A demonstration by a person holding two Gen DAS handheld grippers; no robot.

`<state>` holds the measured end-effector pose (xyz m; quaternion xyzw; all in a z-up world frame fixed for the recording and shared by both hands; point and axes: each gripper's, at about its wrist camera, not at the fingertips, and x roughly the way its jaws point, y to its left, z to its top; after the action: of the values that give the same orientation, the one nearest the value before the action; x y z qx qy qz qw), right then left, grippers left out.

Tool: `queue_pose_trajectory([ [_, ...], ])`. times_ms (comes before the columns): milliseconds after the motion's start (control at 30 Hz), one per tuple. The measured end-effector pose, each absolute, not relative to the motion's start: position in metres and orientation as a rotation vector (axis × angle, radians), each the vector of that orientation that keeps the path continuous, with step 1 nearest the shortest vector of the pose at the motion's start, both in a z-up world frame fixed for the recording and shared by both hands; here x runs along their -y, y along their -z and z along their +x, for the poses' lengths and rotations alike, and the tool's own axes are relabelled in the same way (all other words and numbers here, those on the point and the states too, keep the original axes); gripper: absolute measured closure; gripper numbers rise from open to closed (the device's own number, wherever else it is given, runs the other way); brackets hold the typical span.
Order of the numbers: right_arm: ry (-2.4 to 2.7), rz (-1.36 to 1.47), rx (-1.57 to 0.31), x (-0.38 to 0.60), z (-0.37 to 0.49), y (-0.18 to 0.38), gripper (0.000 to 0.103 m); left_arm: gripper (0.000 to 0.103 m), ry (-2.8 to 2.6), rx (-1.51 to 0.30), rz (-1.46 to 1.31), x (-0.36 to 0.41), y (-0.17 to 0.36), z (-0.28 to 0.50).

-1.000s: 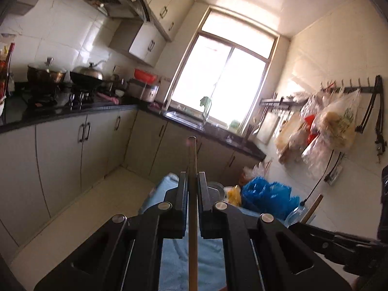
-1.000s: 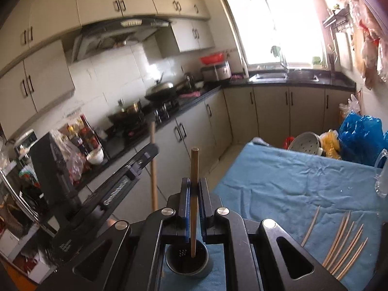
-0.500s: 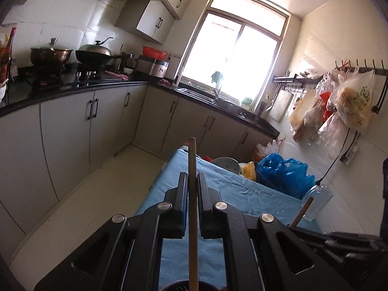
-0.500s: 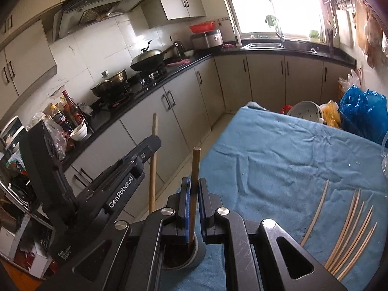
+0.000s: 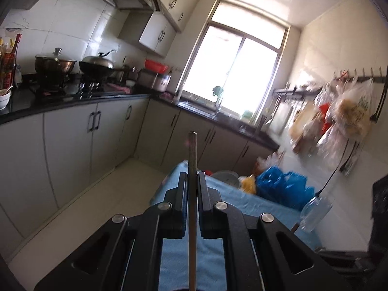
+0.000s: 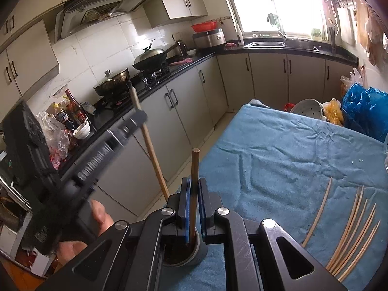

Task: Organize utensils
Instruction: 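Open both tools to drop the chopsticks into the black holder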

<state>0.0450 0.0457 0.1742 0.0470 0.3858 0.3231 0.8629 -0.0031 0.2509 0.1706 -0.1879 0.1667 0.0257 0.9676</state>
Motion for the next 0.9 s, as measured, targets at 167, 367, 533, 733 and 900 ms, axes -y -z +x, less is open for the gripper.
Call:
queue_pose_trajectory([
  [167,-0.669,0.099,-0.823,-0.047,0.048,-0.169,0.095,0.094,-0.079,-0.397,-0.367,-0.246,-0.163,-0.004],
  [367,-0.625,0.129,-0.78,-0.033,0.05,-0.174,0.052,0.062,-0.119,-0.375,-0.392,-0.25,-0.176,-0.027],
  [533,-0.589,0.185,-0.751,-0.006,0.045,-0.184,0.051,0.062,-0.134,-0.356,-0.392,-0.248,-0.194,-0.055],
  [733,-0.528,0.241,-0.72,0.047,0.022,-0.185,0.046,0.059,-0.061,-0.351,-0.38,-0.216,-0.21,-0.095],
  [900,-0.412,0.277,-0.736,0.116,0.002,-0.165,0.046,0.049,0.055,-0.395,-0.342,-0.167,-0.208,-0.109],
])
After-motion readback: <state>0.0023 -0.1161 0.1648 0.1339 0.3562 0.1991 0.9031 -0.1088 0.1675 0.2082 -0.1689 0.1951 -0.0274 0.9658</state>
